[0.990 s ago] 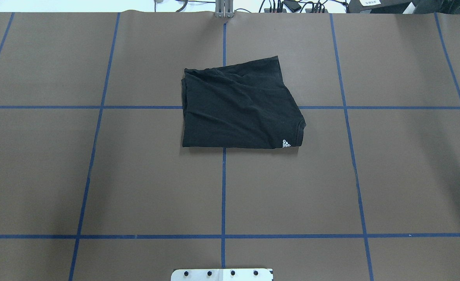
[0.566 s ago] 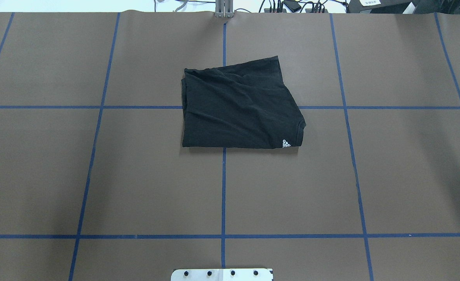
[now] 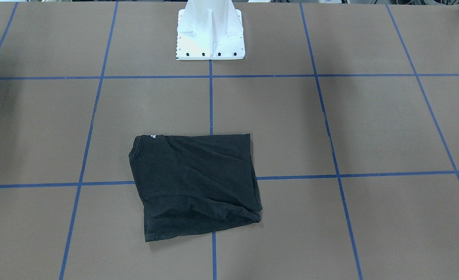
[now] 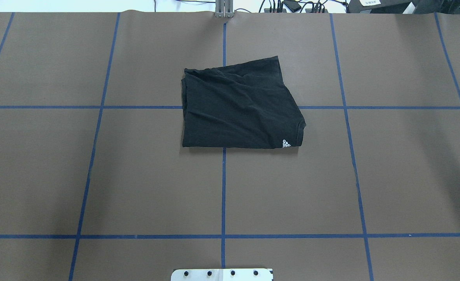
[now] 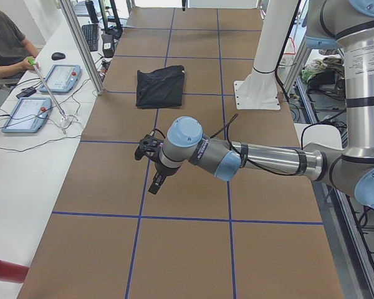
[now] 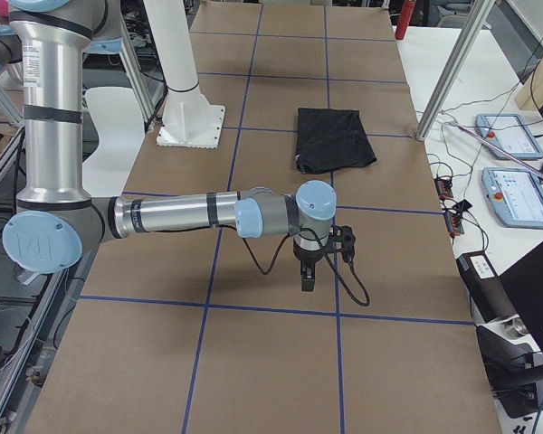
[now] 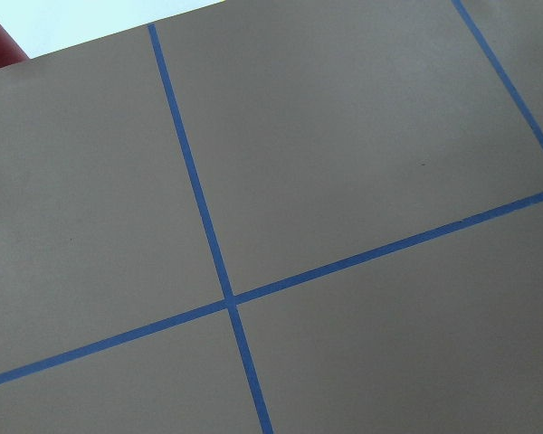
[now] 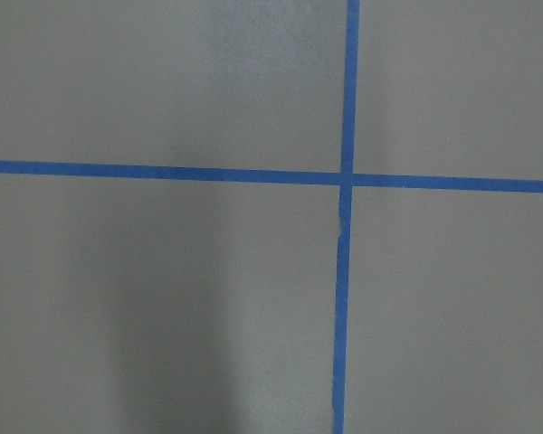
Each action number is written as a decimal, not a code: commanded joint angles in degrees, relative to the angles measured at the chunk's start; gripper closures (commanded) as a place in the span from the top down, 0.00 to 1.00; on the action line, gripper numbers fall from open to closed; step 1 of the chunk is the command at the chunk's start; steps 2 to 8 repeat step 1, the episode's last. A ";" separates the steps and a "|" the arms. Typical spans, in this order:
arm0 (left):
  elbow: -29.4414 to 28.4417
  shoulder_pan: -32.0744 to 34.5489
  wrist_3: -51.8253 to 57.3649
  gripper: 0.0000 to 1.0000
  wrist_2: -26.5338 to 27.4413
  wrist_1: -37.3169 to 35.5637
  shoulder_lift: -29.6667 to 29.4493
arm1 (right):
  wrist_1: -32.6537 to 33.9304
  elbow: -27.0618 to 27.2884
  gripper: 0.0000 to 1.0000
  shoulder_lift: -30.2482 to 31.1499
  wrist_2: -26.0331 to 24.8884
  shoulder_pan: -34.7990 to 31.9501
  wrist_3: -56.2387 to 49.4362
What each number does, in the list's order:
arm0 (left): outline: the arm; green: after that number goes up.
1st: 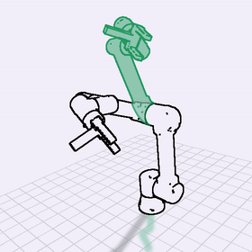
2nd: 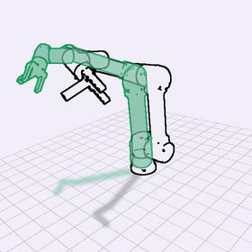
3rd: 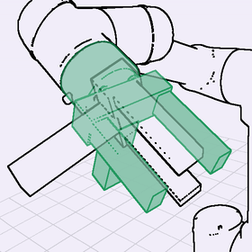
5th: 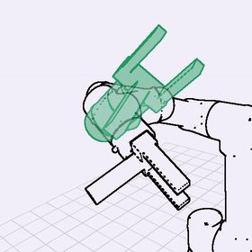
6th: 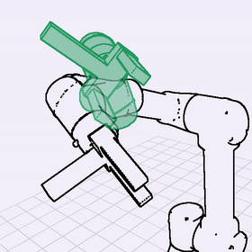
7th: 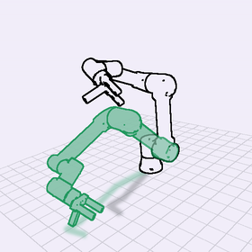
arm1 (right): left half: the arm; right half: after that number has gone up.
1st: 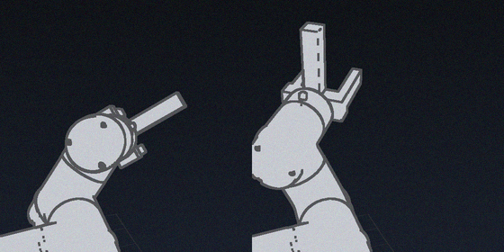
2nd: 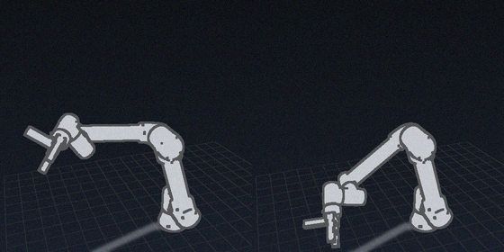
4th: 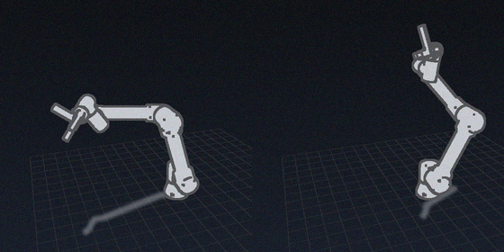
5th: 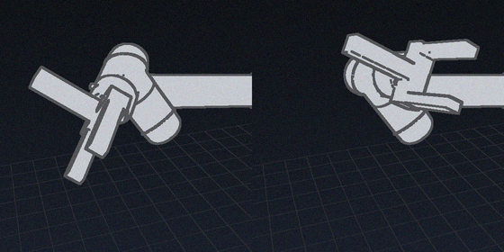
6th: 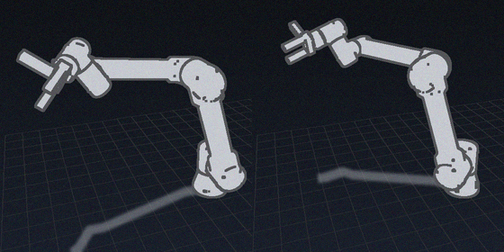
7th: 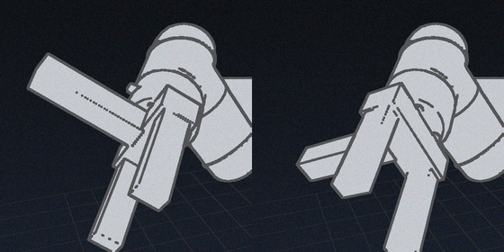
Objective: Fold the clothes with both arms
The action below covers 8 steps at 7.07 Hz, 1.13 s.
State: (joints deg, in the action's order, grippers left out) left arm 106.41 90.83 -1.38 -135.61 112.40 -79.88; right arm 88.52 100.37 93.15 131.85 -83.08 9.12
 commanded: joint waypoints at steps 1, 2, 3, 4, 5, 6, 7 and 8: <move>1.07 0.05 0.06 1.00 -0.09 0.01 0.69 | -0.54 0.10 1.00 -0.42 0.51 0.11 -0.50; 1.07 0.05 0.06 1.00 -0.09 0.01 0.69 | -0.54 0.10 1.00 -0.42 0.51 0.11 -0.50; 1.07 0.05 0.06 1.00 -0.09 0.01 0.69 | -0.54 0.10 1.00 -0.42 0.51 0.11 -0.50; 1.07 0.05 0.06 1.00 -0.09 0.01 0.69 | -0.54 0.10 1.00 -0.42 0.51 0.11 -0.50; 1.07 0.05 0.06 1.00 -0.09 0.01 0.69 | -0.54 0.10 1.00 -0.42 0.51 0.11 -0.50; 1.07 0.05 0.06 1.00 -0.09 0.01 0.69 | -0.54 0.10 1.00 -0.42 0.51 0.11 -0.50; 1.07 0.05 0.06 1.00 -0.09 0.01 0.69 | -0.54 0.10 1.00 -0.42 0.51 0.11 -0.50; 1.07 0.05 0.06 1.00 -0.09 0.01 0.69 | -0.54 0.10 1.00 -0.42 0.51 0.11 -0.50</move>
